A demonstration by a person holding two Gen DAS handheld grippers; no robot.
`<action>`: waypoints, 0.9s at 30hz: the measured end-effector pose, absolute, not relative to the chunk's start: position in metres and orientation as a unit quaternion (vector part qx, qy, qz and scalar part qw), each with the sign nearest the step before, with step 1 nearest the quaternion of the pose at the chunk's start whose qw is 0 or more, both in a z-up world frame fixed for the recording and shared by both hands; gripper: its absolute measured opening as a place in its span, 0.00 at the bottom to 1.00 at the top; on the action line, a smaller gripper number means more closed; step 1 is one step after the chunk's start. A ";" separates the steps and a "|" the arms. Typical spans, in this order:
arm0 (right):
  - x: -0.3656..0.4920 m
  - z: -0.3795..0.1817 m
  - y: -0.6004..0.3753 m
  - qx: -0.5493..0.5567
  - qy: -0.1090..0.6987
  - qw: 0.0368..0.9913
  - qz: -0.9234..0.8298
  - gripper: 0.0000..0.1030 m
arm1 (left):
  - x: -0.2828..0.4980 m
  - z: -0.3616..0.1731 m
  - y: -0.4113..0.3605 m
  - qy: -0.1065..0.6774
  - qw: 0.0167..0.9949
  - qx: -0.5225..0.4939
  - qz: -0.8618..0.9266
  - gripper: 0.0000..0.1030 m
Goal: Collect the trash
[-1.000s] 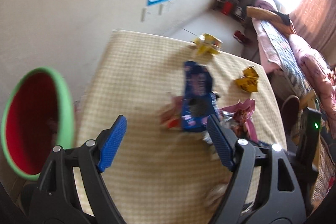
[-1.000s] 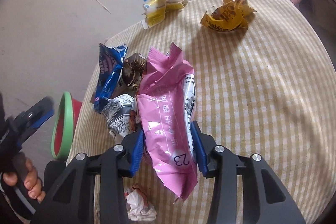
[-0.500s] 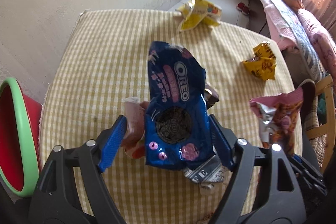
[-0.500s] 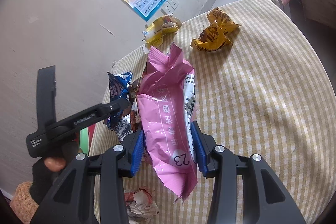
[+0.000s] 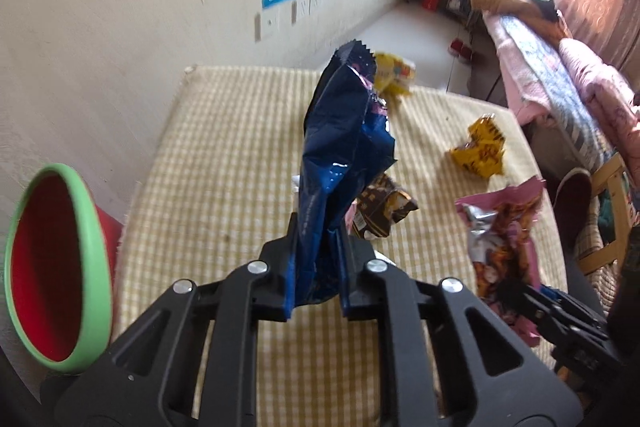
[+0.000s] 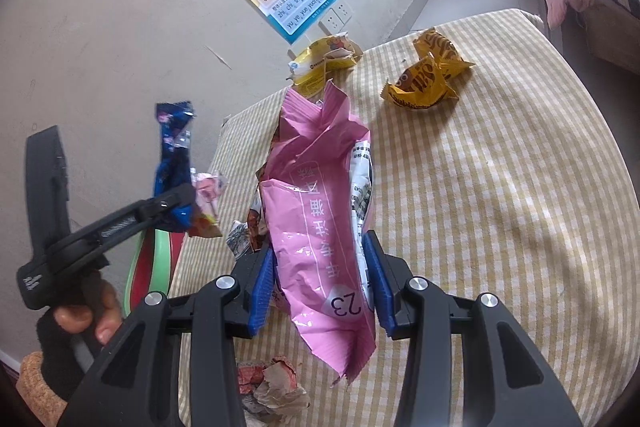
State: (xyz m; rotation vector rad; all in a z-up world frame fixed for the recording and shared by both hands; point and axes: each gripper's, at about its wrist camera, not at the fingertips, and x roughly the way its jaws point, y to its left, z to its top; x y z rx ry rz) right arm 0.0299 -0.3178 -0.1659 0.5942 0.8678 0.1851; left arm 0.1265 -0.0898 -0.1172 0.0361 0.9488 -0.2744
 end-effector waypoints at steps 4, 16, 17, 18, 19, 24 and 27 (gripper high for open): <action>0.028 -0.158 -0.310 0.271 0.407 0.868 0.090 0.40 | 0.111 -0.101 -0.073 0.437 0.890 0.003 -0.129 0.15; 0.010 -0.123 -0.282 0.244 0.378 0.887 0.103 0.40 | 0.061 -0.082 -0.018 0.418 0.903 -0.026 -0.099 0.15; 0.008 -0.120 -0.280 0.242 0.377 0.888 0.105 0.40 | 0.058 -0.082 -0.015 0.417 0.903 -0.026 -0.096 0.15; 0.006 -0.118 -0.277 0.241 0.375 0.889 0.107 0.40 | 0.055 -0.083 -0.012 0.416 0.904 -0.025 -0.093 0.15; 0.004 -0.115 -0.274 0.239 0.375 0.889 0.109 0.40 | 0.053 -0.083 -0.008 0.416 0.905 -0.025 -0.092 0.15; -0.002 -0.108 -0.261 0.230 0.377 0.890 0.116 0.40 | 0.051 -0.086 0.006 0.425 0.898 -0.051 -0.105 0.15; -0.003 -0.108 -0.257 0.223 0.383 0.889 0.111 0.40 | 0.048 -0.093 0.008 0.434 0.891 -0.062 -0.117 0.15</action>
